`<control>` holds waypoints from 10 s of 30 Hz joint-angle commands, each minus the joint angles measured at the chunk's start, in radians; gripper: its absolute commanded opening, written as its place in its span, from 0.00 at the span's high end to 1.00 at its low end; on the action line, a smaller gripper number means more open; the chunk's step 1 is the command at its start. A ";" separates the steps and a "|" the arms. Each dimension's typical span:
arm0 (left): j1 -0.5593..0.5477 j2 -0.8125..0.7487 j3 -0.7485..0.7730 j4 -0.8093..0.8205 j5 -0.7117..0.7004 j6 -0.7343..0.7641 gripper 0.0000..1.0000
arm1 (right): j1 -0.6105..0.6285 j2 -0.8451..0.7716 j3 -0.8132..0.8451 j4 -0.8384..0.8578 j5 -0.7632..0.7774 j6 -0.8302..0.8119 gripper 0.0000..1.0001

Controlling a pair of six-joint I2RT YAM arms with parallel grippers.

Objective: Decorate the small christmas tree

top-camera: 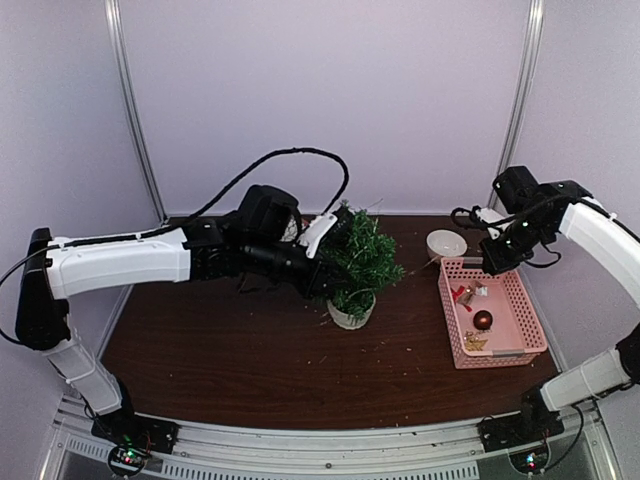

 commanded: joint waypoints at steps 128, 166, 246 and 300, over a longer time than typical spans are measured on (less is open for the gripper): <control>-0.129 -0.361 -0.529 0.495 -0.220 0.176 1.00 | 0.842 0.191 0.816 -0.219 -0.231 -0.130 1.00; 0.289 -0.066 -0.091 0.154 -0.231 -0.184 1.00 | 0.398 0.481 0.986 -0.101 0.049 -0.035 1.00; 0.193 -0.054 -0.144 0.038 -0.033 0.442 1.00 | 0.317 0.191 0.174 0.598 -0.011 -0.432 0.91; 0.273 -0.249 -0.295 0.083 0.084 0.276 0.48 | 0.317 0.036 0.073 0.494 -0.193 -0.317 0.37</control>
